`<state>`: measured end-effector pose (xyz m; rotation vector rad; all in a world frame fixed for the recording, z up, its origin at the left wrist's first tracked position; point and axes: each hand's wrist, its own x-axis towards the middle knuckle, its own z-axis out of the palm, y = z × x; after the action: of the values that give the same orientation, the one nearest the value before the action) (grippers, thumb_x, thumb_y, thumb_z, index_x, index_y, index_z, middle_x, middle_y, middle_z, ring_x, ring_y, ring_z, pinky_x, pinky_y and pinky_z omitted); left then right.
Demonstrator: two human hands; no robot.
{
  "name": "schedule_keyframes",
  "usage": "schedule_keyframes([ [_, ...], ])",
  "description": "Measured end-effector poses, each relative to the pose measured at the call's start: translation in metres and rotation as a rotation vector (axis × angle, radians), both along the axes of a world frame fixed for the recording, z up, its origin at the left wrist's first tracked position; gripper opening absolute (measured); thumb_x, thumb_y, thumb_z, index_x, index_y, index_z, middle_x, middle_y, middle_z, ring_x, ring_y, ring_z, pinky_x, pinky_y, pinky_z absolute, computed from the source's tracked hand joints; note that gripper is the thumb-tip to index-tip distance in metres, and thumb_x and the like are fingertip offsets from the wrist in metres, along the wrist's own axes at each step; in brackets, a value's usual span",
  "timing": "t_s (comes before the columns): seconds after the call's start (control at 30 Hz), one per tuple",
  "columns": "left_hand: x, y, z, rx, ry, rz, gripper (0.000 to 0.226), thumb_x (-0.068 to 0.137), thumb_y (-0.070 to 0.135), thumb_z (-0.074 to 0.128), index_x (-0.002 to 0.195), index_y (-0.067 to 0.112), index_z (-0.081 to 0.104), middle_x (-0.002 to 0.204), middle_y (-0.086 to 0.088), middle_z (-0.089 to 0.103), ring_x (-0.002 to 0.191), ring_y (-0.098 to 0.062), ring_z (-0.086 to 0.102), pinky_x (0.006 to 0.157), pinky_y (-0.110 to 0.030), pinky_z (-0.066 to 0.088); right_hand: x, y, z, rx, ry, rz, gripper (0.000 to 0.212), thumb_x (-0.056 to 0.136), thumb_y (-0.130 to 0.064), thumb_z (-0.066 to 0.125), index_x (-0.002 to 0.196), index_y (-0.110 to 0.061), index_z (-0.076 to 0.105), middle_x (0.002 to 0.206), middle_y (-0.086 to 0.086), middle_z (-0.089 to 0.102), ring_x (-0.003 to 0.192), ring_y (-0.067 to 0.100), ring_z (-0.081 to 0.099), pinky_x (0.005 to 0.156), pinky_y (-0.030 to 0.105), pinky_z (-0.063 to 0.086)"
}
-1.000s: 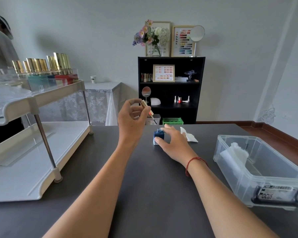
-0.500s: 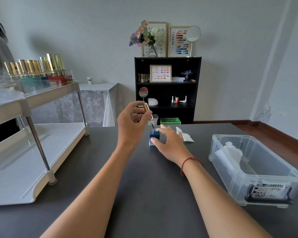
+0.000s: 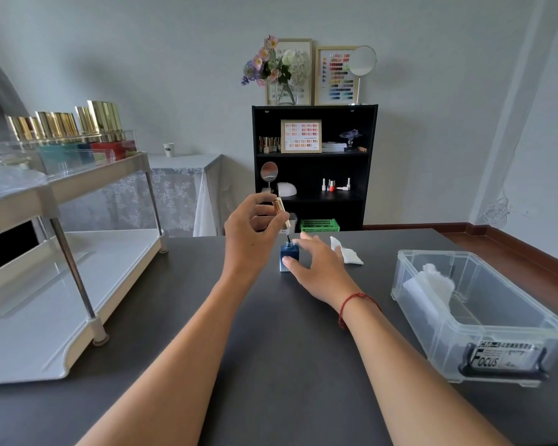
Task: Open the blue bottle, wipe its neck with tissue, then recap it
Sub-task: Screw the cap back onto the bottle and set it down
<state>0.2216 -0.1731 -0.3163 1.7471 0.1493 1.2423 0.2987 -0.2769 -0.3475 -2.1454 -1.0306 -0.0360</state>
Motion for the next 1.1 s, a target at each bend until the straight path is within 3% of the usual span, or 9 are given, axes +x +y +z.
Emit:
schedule_keyframes([
  [0.1,0.000,0.000,-0.002,0.039,0.021,0.002,0.025,0.083,0.015,0.073,0.095,0.033,0.061,0.086,0.001,0.071,0.076,-0.011,0.071,0.072,-0.020,0.057,0.001,0.000,-0.001,0.002,0.000,0.002,0.042,0.094,-0.034,0.050,0.134,-0.024,0.046,0.156,-0.002,0.025,0.147,0.015,0.009,0.117,0.049,-0.010],
  [0.3,0.004,0.001,-0.007,0.161,0.082,0.026,0.023,0.083,0.017,0.073,0.103,0.023,0.064,0.088,0.000,0.071,0.082,-0.011,0.070,0.076,-0.020,0.056,0.002,0.001,-0.002,-0.002,-0.007,-0.001,0.044,0.094,-0.036,0.049,0.136,-0.024,0.044,0.156,-0.002,0.024,0.147,0.015,0.008,0.117,0.049,-0.010],
  [0.47,0.005,0.005,-0.012,0.250,0.162,0.034,0.026,0.084,0.020,0.072,0.108,0.025,0.063,0.090,0.005,0.070,0.083,-0.003,0.068,0.075,-0.009,0.051,0.006,0.003,-0.004,-0.077,-0.050,-0.038,0.048,0.094,-0.043,0.044,0.138,-0.023,0.043,0.157,-0.002,0.021,0.147,0.017,0.007,0.115,0.050,-0.010],
  [0.7,0.005,0.005,-0.018,0.203,0.251,0.021,0.043,0.085,0.023,0.068,0.125,0.024,0.053,0.093,0.016,0.068,0.089,0.012,0.063,0.075,-0.002,0.045,0.008,0.004,-0.006,-0.062,-0.070,-0.029,0.038,0.095,-0.042,0.045,0.129,-0.027,0.053,0.157,0.001,0.023,0.147,0.020,0.007,0.114,0.052,-0.010],
  [0.77,0.005,0.005,-0.020,0.202,0.313,0.049,0.046,0.083,0.032,0.069,0.125,0.024,0.053,0.101,0.018,0.068,0.101,0.006,0.059,0.084,-0.006,0.040,0.008,0.004,-0.007,-0.059,-0.084,-0.026,0.039,0.095,-0.041,0.045,0.132,-0.028,0.050,0.157,0.002,0.022,0.147,0.021,0.007,0.114,0.052,-0.010],
  [0.9,0.005,0.007,-0.025,0.205,0.398,0.095,0.028,0.081,0.042,0.070,0.101,0.023,0.064,0.122,0.008,0.063,0.126,-0.011,0.050,0.102,-0.028,0.038,0.007,0.004,-0.006,-0.058,-0.099,-0.029,0.041,0.095,-0.040,0.045,0.136,-0.032,0.045,0.158,0.003,0.020,0.147,0.022,0.004,0.115,0.052,-0.010],
  [0.97,0.004,0.008,-0.025,0.185,0.405,0.098,0.018,0.082,0.037,0.070,0.094,0.024,0.065,0.133,0.003,0.057,0.140,-0.013,0.035,0.107,-0.029,0.028,0.006,0.004,-0.006,-0.059,-0.095,-0.031,0.042,0.095,-0.041,0.045,0.136,-0.031,0.046,0.158,0.003,0.019,0.147,0.022,0.004,0.115,0.052,-0.009],
  [1.1,0.004,0.007,-0.023,0.215,0.456,0.145,0.012,0.085,0.034,0.067,0.093,0.025,0.064,0.147,-0.003,0.045,0.148,-0.017,0.018,0.121,-0.043,0.000,0.006,0.004,-0.005,-0.070,-0.088,-0.029,0.043,0.095,-0.041,0.045,0.137,-0.029,0.045,0.158,0.003,0.018,0.147,0.022,0.003,0.115,0.051,-0.009],
])
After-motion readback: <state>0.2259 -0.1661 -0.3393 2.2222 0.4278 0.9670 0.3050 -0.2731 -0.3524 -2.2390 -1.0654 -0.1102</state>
